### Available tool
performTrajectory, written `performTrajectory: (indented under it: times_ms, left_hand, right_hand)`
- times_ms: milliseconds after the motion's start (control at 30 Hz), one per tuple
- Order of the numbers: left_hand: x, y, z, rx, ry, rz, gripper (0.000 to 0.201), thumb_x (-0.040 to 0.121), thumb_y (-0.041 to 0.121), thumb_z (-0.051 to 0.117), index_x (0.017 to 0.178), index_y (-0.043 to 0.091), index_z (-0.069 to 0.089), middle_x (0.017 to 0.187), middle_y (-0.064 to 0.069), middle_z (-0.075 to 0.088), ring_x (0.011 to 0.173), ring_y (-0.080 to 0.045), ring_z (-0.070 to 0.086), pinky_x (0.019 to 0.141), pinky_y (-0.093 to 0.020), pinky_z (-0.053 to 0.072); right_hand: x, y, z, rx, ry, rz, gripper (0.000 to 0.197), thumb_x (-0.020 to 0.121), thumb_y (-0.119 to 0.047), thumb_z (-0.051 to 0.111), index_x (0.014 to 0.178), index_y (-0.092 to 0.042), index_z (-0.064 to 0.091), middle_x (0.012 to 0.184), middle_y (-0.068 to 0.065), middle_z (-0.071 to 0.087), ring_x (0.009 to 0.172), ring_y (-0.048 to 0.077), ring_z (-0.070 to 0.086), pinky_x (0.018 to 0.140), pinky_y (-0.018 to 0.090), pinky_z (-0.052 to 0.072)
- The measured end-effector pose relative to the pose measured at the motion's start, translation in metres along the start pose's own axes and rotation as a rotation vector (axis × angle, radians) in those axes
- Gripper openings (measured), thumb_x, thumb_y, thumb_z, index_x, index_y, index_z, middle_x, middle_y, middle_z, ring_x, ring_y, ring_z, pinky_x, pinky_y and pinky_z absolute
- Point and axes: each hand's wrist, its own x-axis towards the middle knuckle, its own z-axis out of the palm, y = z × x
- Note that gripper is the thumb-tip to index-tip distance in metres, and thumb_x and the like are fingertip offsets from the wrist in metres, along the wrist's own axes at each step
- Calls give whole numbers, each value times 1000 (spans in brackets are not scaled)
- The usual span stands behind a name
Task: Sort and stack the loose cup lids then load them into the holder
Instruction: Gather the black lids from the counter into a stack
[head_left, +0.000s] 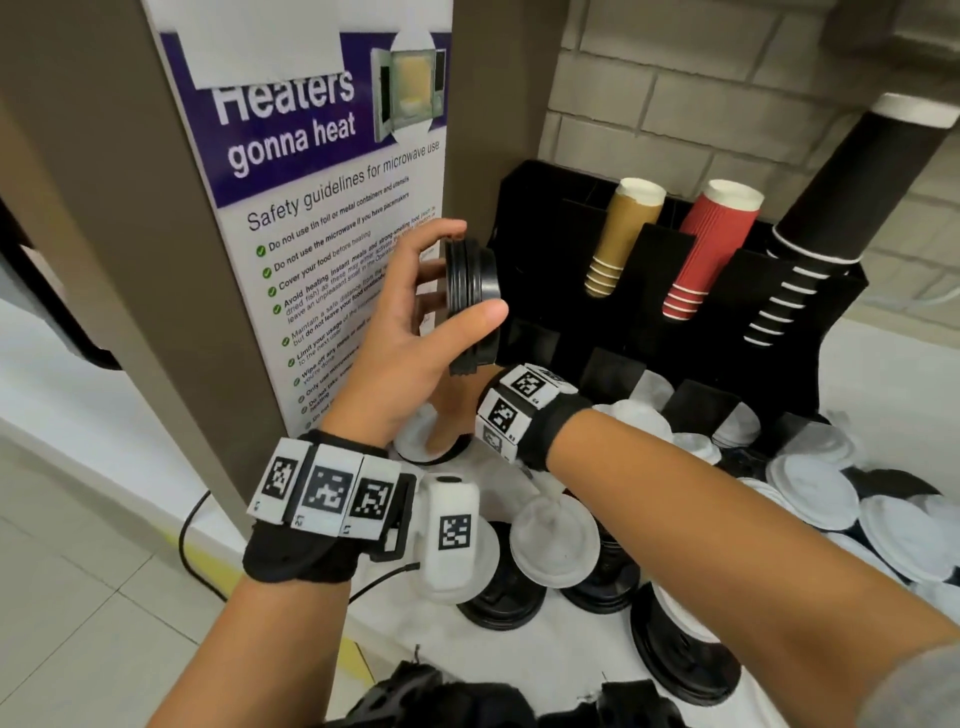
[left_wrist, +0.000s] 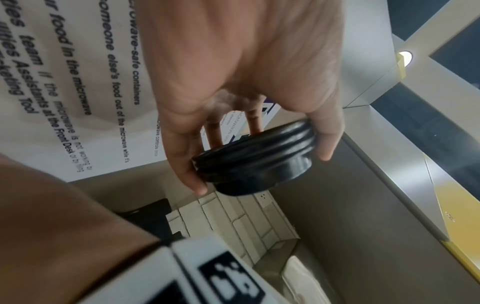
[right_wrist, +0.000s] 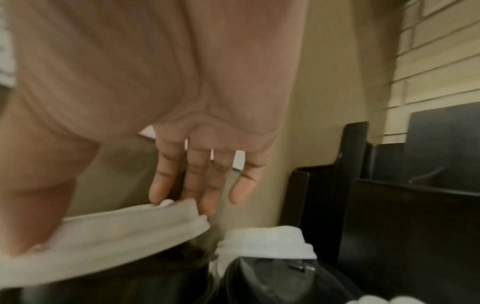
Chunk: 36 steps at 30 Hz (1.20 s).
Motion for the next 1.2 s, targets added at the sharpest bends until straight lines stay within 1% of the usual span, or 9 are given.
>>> performTrajectory:
  times_ms: [200,333,500,633,800,933,1033,1167,1200]
  left_hand:
    - [2,5,-1,-13,5,-16,54,72,36,74,120,45,51,115,4,53,98,-7,58,75,-26,53]
    - [2,7,2,3,31,-19,55,71,37,73,121,42,50,116,4,53,99,-5,59,76,-25,53]
    - [0,7,4,54,43,-41,57,70,40,73,122,44,50,119,2,51,107,-15,56,79,-34,56]
    - [-3,6,4,87,45,-48,55,69,43,73,119,49,51,119,3,52,107,-15,56,87,-38,55]
    - [-4,7,5,66,52,-40,54,71,44,71,122,45,50,120,2,52,106,-14,56,78,-31,54]
    - [-5,4,1,28,54,-38,54,73,43,71,124,43,51,110,12,55,98,-6,59,73,-30,56]
    - [-6,0,1,31,62,-23,53,73,42,71,122,42,51,107,12,55,96,-5,58,75,-23,52]
    - [-8,-12,8,-54,70,-91,52,71,40,74,119,43,53,110,1,54,93,-13,58,69,-27,52]
    - [-8,-15,11,-84,70,-117,52,71,40,74,118,43,53,109,1,55,90,-13,59,67,-27,51]
  right_hand:
    - [-39,28,-40,90,149,121,62,73,-38,75,128,-22,50,121,5,58,112,26,55,95,41,49]
    - [-34,31,-39,-27,136,145,67,77,-45,72,134,-19,47,129,6,50,120,28,46,101,43,43]
    - [4,9,-6,-170,-104,61,84,78,-57,68,145,-16,37,145,8,45,132,30,42,107,44,37]
    - [14,8,6,-133,-61,72,68,78,-44,74,135,-13,52,137,12,52,126,33,48,101,44,40]
    - [15,11,3,-208,-61,4,82,72,-50,74,141,-21,41,141,7,48,129,30,45,104,46,41]
    - [-7,24,-15,84,67,-23,68,70,-42,77,130,-22,53,127,7,56,115,28,53,96,44,48]
    - [-33,53,-35,154,127,21,62,72,-43,72,128,-31,49,119,6,47,115,26,43,99,42,43]
    - [-81,81,-34,619,455,36,55,79,-24,71,126,-40,48,110,5,42,99,16,50,86,13,43]
    - [-91,80,-29,796,524,-5,52,80,-18,70,123,-38,50,106,5,46,91,14,56,81,15,48]
